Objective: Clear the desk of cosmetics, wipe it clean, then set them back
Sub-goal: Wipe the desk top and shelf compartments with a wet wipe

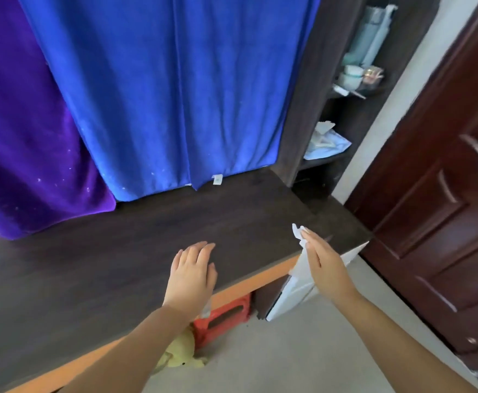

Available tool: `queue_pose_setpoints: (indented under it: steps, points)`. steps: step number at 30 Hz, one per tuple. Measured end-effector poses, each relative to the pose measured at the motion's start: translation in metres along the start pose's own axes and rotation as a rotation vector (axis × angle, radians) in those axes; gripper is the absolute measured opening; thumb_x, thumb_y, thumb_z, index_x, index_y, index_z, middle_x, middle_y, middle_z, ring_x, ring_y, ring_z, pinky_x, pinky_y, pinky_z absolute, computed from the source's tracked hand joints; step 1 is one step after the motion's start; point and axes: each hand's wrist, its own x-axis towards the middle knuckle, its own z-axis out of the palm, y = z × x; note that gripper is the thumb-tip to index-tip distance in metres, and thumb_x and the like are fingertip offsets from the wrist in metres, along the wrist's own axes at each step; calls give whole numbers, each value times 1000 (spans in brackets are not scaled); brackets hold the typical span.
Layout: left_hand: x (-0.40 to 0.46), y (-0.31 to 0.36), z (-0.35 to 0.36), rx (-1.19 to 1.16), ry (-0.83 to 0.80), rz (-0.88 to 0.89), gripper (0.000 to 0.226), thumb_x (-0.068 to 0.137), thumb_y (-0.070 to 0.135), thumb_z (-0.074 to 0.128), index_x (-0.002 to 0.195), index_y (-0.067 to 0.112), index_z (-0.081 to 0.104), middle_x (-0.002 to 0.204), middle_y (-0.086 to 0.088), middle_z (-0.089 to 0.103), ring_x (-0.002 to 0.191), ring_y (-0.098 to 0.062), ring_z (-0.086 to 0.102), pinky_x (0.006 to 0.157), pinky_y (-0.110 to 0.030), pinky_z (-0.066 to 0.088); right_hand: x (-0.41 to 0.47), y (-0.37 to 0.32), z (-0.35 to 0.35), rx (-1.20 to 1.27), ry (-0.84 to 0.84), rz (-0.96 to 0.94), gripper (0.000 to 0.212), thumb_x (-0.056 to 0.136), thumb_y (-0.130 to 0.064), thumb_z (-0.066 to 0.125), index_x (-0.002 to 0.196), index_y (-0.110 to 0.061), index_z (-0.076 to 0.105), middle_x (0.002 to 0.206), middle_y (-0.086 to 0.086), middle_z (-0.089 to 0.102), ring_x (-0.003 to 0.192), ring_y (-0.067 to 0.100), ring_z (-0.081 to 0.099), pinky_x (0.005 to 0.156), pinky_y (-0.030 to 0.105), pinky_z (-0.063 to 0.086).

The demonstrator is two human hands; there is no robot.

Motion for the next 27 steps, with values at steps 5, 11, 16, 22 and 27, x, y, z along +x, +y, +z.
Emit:
queue_pose_setpoints:
  steps: [5,11,16,22,27]
  points:
    - [30,107,59,-62,-37,82,53,83,31,23,119,10,55,120,-4,59,112,-25,54,102,-40,36,-27,91,-108,-96,117,84,36,97,-11,37,131,-11,49,134,-6,47,127,7,40,97,0,21]
    - [62,200,128,-80,-164,161,58,84,35,15,129,16,46,132,1,48,122,-21,42,106,-31,26,-33,179,-179,-113,159,183,38,98,-16,34,134,-11,46,135,-7,48,128,6,39,100,8,20]
    - [95,236,181,-115,-233,176,40,93,24,31,131,18,43,135,2,46,124,-18,40,105,-30,29,-8,226,-190,-120,153,214,36,97,-10,37,131,-9,48,129,-11,44,124,6,42,101,8,21]
    - [158,270,249,-185,-286,162,40,95,27,32,134,20,40,138,4,42,127,-13,36,108,-27,25,43,297,-195,-166,89,247,35,97,-13,38,129,-8,51,128,-10,46,125,12,45,104,13,24]
    - [219,288,306,-148,-398,112,40,97,24,34,136,20,36,141,3,39,129,-14,33,111,-29,23,98,352,-200,-161,48,323,36,98,-16,38,130,-6,50,135,4,51,126,15,44,103,13,23]
